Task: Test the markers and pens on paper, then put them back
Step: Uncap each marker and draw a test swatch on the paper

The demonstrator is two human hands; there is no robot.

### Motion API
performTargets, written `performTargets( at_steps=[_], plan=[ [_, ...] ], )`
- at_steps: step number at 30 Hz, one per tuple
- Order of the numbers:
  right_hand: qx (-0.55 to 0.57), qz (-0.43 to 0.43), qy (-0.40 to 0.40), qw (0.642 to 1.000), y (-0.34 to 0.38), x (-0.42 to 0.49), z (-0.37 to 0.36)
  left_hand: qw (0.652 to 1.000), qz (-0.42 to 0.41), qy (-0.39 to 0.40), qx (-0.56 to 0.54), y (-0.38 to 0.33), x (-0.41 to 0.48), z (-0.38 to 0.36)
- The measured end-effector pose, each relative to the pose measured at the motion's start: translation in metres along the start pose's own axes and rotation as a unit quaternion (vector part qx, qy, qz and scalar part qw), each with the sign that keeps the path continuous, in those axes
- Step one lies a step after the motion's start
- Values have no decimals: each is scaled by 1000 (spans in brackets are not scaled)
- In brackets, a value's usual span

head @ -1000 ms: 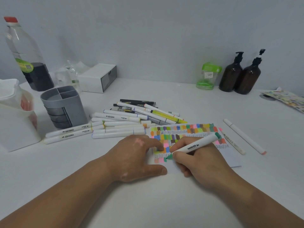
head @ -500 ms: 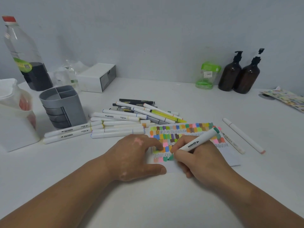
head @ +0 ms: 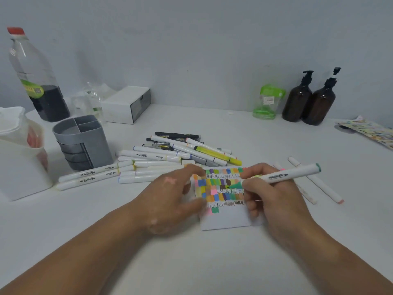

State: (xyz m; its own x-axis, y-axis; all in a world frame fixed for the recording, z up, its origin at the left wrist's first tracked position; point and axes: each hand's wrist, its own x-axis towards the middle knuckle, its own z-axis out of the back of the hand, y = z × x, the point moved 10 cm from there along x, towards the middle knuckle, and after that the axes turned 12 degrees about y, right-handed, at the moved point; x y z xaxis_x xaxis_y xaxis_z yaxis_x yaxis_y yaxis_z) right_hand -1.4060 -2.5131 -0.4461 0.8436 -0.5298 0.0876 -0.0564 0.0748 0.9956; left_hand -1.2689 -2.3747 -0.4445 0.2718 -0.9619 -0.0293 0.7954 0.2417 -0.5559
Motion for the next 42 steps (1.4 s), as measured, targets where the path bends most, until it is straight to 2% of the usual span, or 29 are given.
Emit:
performTargets(
  at_steps=[3,5,12,15,19,26,30,42],
  plan=[
    [35,19,1,999,4,2,7,992,7,-37,-119,14,-2,13],
    [33,24,6,999,5,3,9,985,14,-60,-159,20,-3,18],
    [141,31,48,988,7,4,3,961,-46,-20,-272,6,1,2],
    [136,51,50,988,14,2,3,957,-76,-6,-279,-3,1,1],
    [107,71,66,990,21,0,-1,965,-72,-11,-252,-4,1,-2],
    [65,59,98,991,16,0,-14,963,-82,-20,-255,-11,-1,-4],
    [52,55,114,991,18,-2,-22,970,-92,-46,-222,-16,-3,1],
    [75,55,120,988,23,-7,-27,959,-122,-54,-250,-26,-13,5]
  ],
)
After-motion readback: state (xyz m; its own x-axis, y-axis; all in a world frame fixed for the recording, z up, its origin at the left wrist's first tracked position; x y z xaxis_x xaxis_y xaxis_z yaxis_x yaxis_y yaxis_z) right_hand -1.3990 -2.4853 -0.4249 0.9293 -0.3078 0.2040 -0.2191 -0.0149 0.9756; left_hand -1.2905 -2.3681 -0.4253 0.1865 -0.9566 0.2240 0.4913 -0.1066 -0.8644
